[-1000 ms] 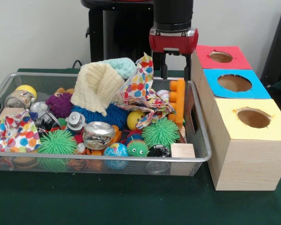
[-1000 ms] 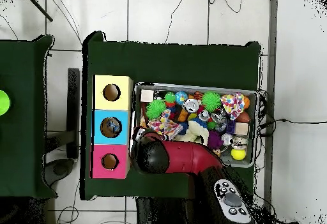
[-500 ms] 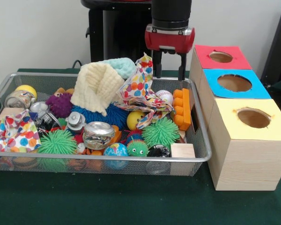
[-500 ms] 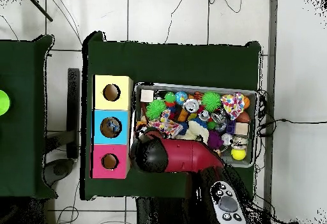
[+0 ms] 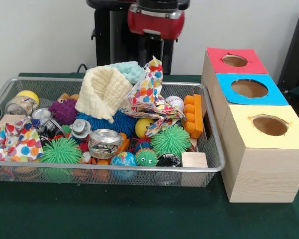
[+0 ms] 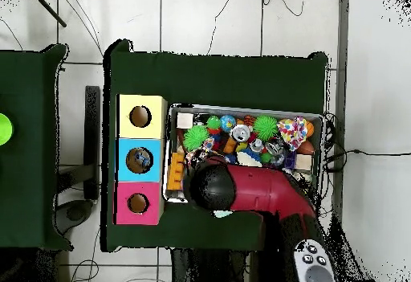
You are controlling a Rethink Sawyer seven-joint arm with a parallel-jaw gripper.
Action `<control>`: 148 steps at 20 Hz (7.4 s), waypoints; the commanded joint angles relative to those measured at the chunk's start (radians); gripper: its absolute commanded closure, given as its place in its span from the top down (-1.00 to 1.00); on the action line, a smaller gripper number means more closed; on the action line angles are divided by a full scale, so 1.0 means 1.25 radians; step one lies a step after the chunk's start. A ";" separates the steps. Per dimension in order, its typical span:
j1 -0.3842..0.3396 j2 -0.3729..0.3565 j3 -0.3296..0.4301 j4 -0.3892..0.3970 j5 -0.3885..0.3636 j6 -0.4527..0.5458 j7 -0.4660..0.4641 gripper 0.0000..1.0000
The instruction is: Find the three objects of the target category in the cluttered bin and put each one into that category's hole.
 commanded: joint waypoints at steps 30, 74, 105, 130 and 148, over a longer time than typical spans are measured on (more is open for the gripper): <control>-0.257 0.322 -0.033 -0.045 -0.371 -0.484 0.050 1.00; 0.059 0.563 -0.402 -0.258 -0.159 -0.548 0.117 1.00; 0.164 0.657 -0.498 -0.289 0.036 -0.338 0.018 1.00; 0.160 0.651 -0.463 -0.312 -0.010 -0.262 0.037 -1.00; -0.102 0.426 -0.123 -0.128 -0.144 -0.231 -0.068 -1.00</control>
